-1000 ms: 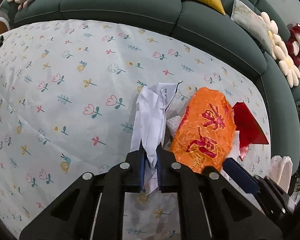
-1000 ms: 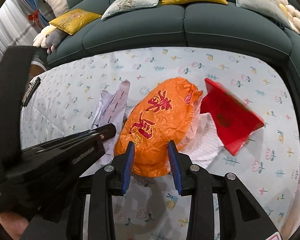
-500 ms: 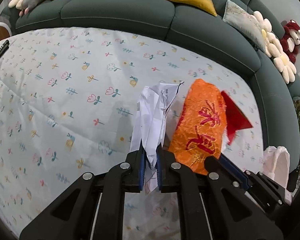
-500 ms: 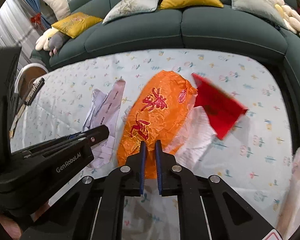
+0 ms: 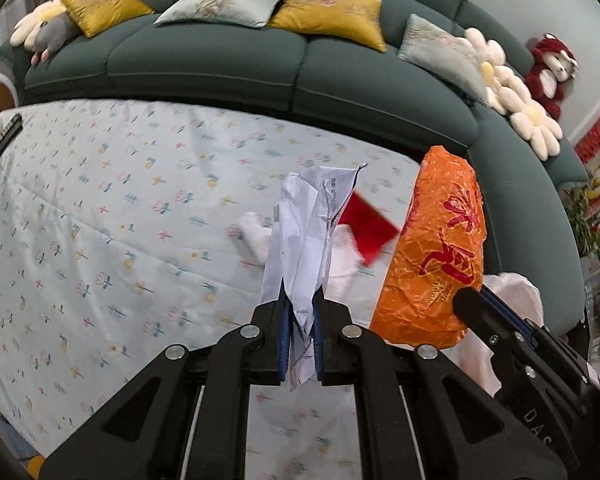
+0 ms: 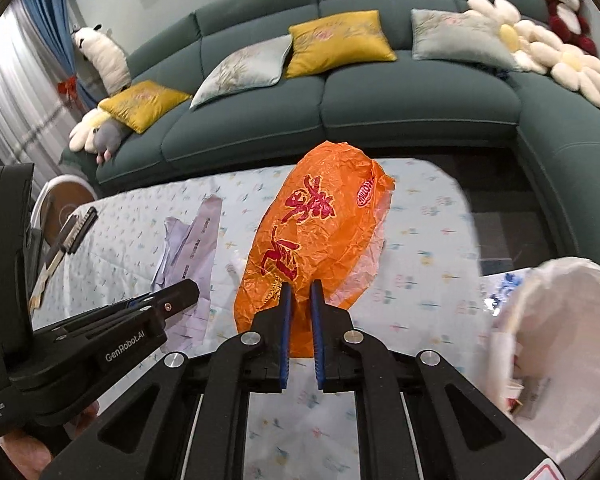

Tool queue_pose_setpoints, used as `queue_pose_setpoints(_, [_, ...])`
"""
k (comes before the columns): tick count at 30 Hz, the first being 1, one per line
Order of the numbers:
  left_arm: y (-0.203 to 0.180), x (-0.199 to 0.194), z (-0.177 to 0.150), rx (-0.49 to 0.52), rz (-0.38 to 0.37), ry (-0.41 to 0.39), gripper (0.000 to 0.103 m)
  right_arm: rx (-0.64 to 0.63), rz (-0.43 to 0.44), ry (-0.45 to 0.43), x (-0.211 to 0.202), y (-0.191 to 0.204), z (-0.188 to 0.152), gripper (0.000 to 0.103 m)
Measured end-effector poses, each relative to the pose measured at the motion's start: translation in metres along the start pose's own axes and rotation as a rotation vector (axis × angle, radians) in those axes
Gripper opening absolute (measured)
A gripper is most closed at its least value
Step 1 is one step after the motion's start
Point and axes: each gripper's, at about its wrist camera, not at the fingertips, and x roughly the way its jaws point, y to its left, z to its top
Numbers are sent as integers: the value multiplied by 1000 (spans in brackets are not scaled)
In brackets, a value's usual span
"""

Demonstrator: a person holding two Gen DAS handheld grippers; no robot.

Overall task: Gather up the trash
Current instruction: 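Lift the tissue and orange bag and carry them over the bin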

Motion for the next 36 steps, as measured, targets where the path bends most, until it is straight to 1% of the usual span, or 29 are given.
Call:
queue_pose_setpoints(8, [-64, -23, -19, 94, -33, -16, 9, 35, -50, -60, -55, -45, -14, 9])
queue_pose_setpoints(18, [-148, -27, -53, 221, -70, 5, 9, 128, -107, -110, -104, -116, -40, 9])
queue_pose_setpoints(25, [-199, -22, -74, 303, -96, 27, 9, 182, -149, -128, -123, -155, -58, 9])
queue_pose_setpoints(30, [-224, -16, -85, 341, -117, 40, 9, 218, -179, -130, -130, -185, -70, 9])
queue_pose_setpoints(36, [-252, -5, -93, 390, -133, 56, 9, 247, -202, -128, -135, -211, -79, 10])
